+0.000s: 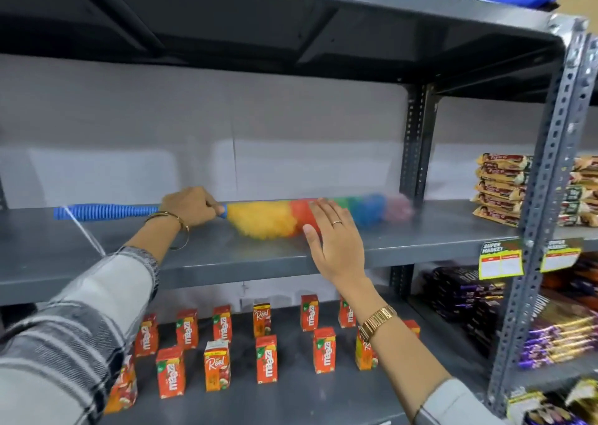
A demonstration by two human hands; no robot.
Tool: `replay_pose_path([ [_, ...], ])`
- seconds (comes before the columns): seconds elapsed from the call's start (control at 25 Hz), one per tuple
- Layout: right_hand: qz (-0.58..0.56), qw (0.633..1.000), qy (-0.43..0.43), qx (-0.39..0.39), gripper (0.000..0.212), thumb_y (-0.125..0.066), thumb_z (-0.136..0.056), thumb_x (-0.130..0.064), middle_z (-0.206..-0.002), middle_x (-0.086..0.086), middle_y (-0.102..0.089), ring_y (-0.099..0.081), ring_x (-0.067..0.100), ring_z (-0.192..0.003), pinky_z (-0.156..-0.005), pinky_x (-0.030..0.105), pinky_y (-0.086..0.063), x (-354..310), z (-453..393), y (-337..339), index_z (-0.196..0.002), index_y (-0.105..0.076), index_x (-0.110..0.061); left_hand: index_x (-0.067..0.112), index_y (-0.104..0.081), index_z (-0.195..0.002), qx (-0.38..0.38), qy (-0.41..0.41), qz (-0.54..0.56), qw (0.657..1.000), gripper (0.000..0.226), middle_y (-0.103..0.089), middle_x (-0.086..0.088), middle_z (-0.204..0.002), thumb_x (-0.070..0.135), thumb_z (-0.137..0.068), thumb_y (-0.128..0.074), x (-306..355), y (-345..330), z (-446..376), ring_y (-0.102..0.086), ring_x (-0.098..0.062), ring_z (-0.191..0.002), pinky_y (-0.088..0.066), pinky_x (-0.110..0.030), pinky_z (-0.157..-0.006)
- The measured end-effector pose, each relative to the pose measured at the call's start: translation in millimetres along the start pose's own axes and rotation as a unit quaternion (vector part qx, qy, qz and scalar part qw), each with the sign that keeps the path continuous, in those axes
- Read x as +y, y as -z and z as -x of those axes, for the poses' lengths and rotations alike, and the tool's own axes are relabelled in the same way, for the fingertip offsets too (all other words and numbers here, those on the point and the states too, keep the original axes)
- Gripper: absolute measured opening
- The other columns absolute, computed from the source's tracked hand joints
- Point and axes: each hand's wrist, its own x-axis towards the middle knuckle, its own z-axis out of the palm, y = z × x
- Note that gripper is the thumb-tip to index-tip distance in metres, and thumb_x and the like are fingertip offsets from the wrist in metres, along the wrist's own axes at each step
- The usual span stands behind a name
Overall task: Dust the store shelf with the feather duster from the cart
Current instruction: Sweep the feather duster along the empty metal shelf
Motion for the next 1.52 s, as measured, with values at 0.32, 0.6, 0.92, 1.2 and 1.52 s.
replay_pose_path([
  [0.32, -0.003, 1.0, 0.02, 0.008, 0.065, -0.014, -0.1, -0.047, -0.131, 0.018, -0.053, -0.042, 0.034, -0.124, -0.106, 0.048, -0.02, -19.4, -6.8, -4.6, -0.126, -0.055, -0.003, 0.018, -0.076, -0.1, -0.037, 0.028, 0.037, 0.998, 0.025, -0.071, -0.009, -0.115, 0.02, -0.082, -0.059, -44.2, 30.3, 33.0, -0.061, -0.028, -0.1, -0.047, -0.034, -0.085],
  [0.6, -0.085, 0.995, 0.055, 0.012, 0.064, -0.015, -0.1, -0.046, -0.132, 0.018, -0.051, -0.039, 0.032, -0.125, -0.107, 0.045, -0.016, -75.4, -12.9, -25.0, -0.126, -0.054, -0.002, 0.012, -0.077, -0.096, 0.008, 0.061, 0.0, 0.998, 0.019, -0.073, -0.02, -0.095, 0.015, -0.085, -0.062, -86.6, 64.7, 48.7, -0.063, -0.025, -0.079, -0.048, -0.019, -0.063],
  [0.92, -0.12, 0.989, 0.088, -0.003, 0.064, -0.016, -0.1, -0.046, -0.131, 0.016, -0.053, -0.037, 0.03, -0.126, -0.109, 0.047, -0.009, -135.2, -15.5, -46.8, -0.125, -0.055, -0.003, 0.014, -0.078, -0.092, 0.087, 0.098, -0.06, 0.99, 0.023, -0.073, -0.015, -0.092, 0.025, -0.088, -0.058, -115.3, 85.0, 66.7, -0.066, -0.031, -0.09, -0.048, -0.033, -0.077],
  [1.2, -0.16, 0.981, 0.103, -0.045, 0.065, -0.013, -0.1, -0.047, -0.132, 0.016, -0.053, -0.04, 0.031, -0.126, -0.108, 0.048, -0.011, -176.7, -15.3, -62.2, -0.125, -0.054, -0.004, 0.018, -0.074, -0.101, 0.118, 0.186, -0.154, 0.963, 0.026, -0.07, -0.017, -0.107, 0.025, -0.088, -0.053, -147.5, 87.6, 91.2, -0.063, -0.036, -0.1, -0.049, -0.036, -0.083],
  [1.52, -0.169, 0.979, 0.083, -0.083, 0.069, -0.01, -0.098, -0.05, -0.134, 0.017, -0.05, -0.036, 0.033, -0.129, -0.109, 0.05, -0.008, -221.9, -22.9, -81.6, -0.129, -0.051, -0.003, 0.016, -0.074, -0.103, 0.064, 0.222, -0.126, 0.965, 0.025, -0.07, -0.018, -0.112, 0.023, -0.088, -0.055, -190.6, 104.9, 121.2, -0.064, -0.037, -0.101, -0.051, -0.038, -0.083],
])
